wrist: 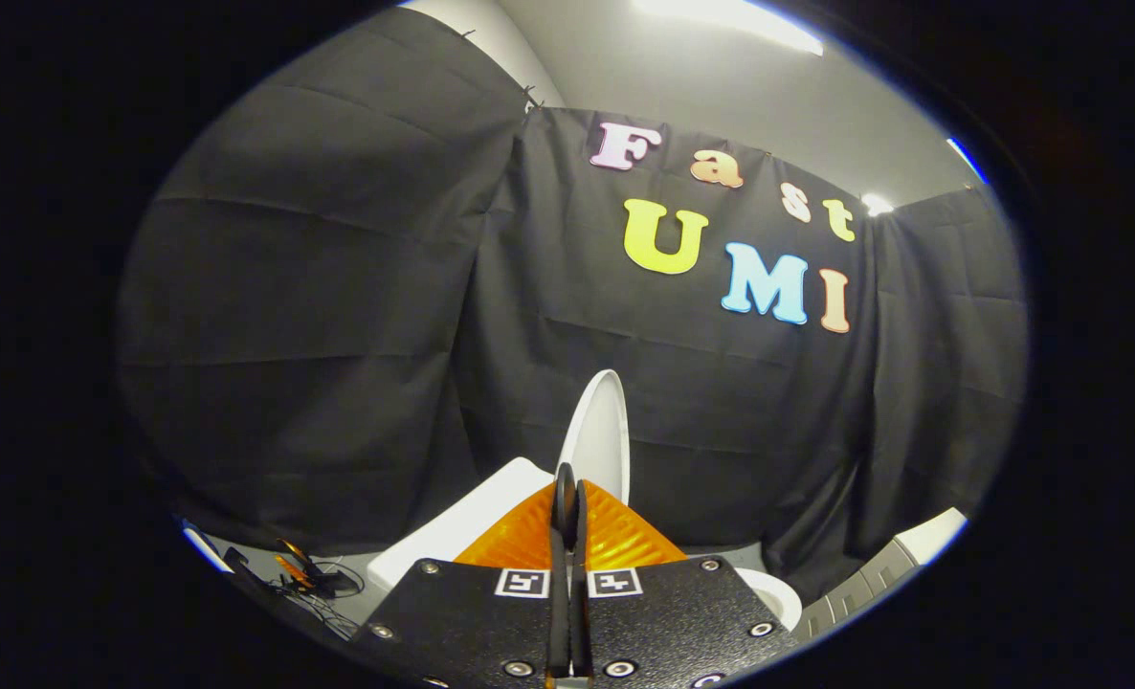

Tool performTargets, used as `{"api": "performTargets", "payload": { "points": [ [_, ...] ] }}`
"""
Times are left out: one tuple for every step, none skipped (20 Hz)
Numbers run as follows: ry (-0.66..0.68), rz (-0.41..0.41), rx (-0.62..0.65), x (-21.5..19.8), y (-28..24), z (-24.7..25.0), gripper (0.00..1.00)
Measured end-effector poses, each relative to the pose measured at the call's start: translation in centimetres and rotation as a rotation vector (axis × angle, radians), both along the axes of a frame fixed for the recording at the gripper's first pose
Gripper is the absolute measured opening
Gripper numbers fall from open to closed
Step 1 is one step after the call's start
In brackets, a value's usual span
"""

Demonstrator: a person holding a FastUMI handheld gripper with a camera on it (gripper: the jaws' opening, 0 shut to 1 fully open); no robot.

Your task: Open the toilet lid.

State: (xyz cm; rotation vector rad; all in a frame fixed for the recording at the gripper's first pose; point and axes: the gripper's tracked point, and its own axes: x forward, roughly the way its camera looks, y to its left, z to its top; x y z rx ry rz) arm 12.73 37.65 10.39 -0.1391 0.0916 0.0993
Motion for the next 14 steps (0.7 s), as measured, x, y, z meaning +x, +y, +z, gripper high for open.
{"api": "performTargets", "payload": {
  "points": [
    [0.002, 0.017, 0.014, 0.2, 0.5, 0.0, 0.0],
    [0.004, 0.029, 0.016, 0.3, 1.0, -0.2, 0.0],
    [0.0, 0.034, 0.006, 0.3, 1.2, -0.2, 0.01],
    [-0.002, 0.038, -0.006, 0.3, 1.3, -0.1, 0.01],
    [-0.005, 0.041, -0.01, 0.3, 1.4, -0.2, 0.01],
    [-0.001, 0.047, -0.003, 0.4, 1.6, -0.4, 0.01],
    [0.002, 0.058, 0.011, 0.5, 1.9, -0.5, 0.01],
    [0.008, 0.067, 0.022, 0.5, 2.2, -0.5, 0.01],
    [0.008, 0.068, 0.022, 0.5, 2.3, -0.5, 0.01],
    [0.004, 0.065, 0.011, 0.5, 2.1, -0.3, 0.01],
    [-0.001, 0.065, -0.001, 0.3, 2.1, -0.1, 0.01],
    [-0.007, 0.07, -0.01, 0.3, 2.2, -0.2, 0.02],
    [-0.008, 0.077, -0.022, 0.3, 2.3, -0.3, 0.02],
    [-0.012, 0.081, -0.04, 0.4, 2.3, -0.2, 0.02]
  ]
}}
